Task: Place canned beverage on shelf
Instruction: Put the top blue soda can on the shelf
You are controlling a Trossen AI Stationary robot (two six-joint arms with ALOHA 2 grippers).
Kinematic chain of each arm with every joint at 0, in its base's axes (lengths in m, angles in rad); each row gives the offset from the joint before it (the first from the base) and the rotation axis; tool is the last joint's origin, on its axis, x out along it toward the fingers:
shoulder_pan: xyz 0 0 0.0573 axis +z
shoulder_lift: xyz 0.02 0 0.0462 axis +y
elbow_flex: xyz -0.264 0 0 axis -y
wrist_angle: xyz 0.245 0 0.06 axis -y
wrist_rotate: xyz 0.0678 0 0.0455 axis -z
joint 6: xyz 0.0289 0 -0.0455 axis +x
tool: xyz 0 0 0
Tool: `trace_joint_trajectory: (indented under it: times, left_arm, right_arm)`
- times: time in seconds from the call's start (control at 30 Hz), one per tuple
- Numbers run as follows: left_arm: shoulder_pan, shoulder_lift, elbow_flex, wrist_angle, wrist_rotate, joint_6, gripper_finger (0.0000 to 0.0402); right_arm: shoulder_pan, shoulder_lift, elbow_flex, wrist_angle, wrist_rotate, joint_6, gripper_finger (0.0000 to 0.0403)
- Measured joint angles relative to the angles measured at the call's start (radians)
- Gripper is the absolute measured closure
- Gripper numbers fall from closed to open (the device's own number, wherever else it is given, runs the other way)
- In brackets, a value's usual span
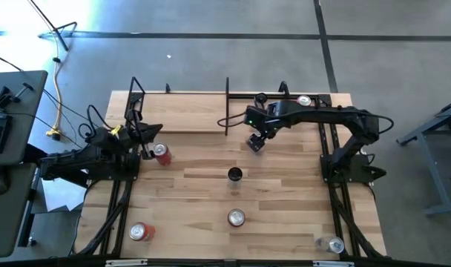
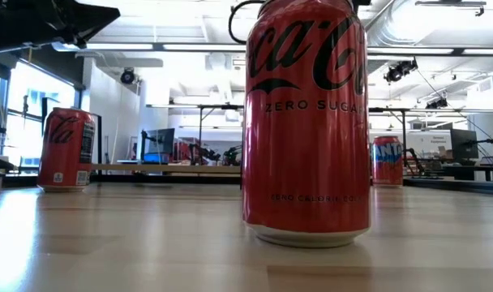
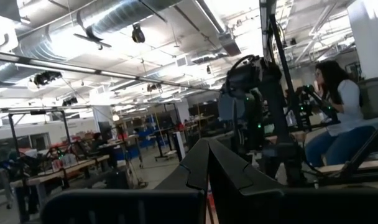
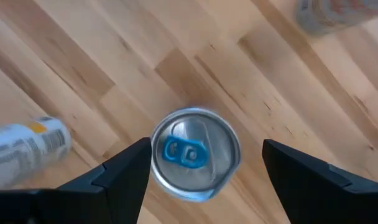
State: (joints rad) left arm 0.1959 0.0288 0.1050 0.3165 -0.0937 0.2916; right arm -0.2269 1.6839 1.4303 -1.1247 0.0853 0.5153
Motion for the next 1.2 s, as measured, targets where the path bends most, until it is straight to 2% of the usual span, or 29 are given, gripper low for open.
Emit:
trace_joint_trajectory:
  times: [0.17, 0.47, 0.63, 0.8, 0.9, 1.03, 1.2]
  left_arm:
    - [0.0, 0.0, 0.002, -0.004, -0.003, 0.001, 0.0399]
    - [0.0, 0.0, 0.002, 0.002, -0.03, 0.025, 0.0399]
    - [0.0, 0.0, 0.002, 0.002, -0.03, 0.024, 0.0399]
    - [0.0, 0.0, 0.002, 0.003, -0.03, 0.024, 0.0399]
    - [0.0, 0.0, 0.002, 0.003, -0.03, 0.024, 0.0399]
    - [0.0, 0.0, 0.002, 0.002, -0.029, -0.001, 0.0399]
    - [0.0, 0.0, 0.002, 0.0, -0.029, -0.003, 0.0399]
  right_arm:
    - [-0.011, 0.009, -0.004, 0.052, 0.01, -0.031, 0.0109]
    - [-0.012, 0.013, -0.01, 0.018, 0.023, -0.073, 0.0109]
    - [-0.011, 0.014, 0.004, 0.0, 0.028, -0.148, 0.0109]
    - [-0.004, 0.012, 0.014, -0.088, 0.071, -0.349, 0.0116]
    - [-0.013, 0.011, -0.054, -0.086, 0.067, -0.522, 0.0126]
    - [-0.037, 0.012, -0.18, -0.035, 0.054, -0.675, 0.0128]
    - [-0.044, 0.012, -0.264, 0.084, 0.101, -0.789, 0.0129]
